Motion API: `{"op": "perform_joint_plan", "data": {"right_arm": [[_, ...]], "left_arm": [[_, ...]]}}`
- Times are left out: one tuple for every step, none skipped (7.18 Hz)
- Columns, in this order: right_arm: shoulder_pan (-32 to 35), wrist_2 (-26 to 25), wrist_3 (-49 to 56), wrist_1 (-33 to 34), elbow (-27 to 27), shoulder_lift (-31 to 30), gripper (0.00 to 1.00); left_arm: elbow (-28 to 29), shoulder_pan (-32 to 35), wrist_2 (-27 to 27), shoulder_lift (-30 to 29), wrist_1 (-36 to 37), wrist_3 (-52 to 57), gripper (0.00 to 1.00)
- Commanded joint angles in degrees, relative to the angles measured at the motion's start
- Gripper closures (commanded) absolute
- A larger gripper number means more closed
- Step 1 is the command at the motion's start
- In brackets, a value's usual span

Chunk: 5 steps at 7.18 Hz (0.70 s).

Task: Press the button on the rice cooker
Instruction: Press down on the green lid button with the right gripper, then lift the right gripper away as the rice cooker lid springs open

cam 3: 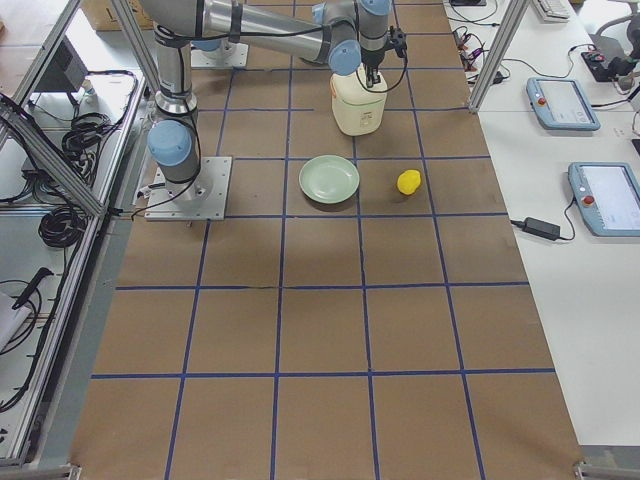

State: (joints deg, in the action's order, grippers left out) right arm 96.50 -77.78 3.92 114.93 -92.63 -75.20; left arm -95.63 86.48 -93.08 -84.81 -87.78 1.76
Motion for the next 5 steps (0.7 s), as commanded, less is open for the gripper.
{"op": "perform_joint_plan", "data": {"right_arm": [[0.0, -0.4, -0.1, -2.4, 0.2, -2.7, 0.00], [0.0, -0.7, -0.1, -4.8, 0.3, -4.6, 0.00], [-0.3, -1.2, -0.1, -6.5, 0.3, -6.6, 0.00], [-0.7, -2.9, -0.1, -6.9, 0.3, -8.3, 0.00], [-1.7, -4.1, -0.1, -8.0, 0.3, -9.9, 0.00]], "left_arm": [[0.0, 0.0, 0.0, 0.0, 0.1, 0.0, 0.00], [0.0, 0.0, 0.0, 0.0, 0.0, 0.0, 0.00], [0.0, 0.0, 0.0, 0.1, 0.1, 0.0, 0.00], [0.0, 0.0, 0.0, 0.0, 0.0, 0.0, 0.00], [0.0, 0.0, 0.0, 0.0, 0.1, 0.0, 0.00]]}}
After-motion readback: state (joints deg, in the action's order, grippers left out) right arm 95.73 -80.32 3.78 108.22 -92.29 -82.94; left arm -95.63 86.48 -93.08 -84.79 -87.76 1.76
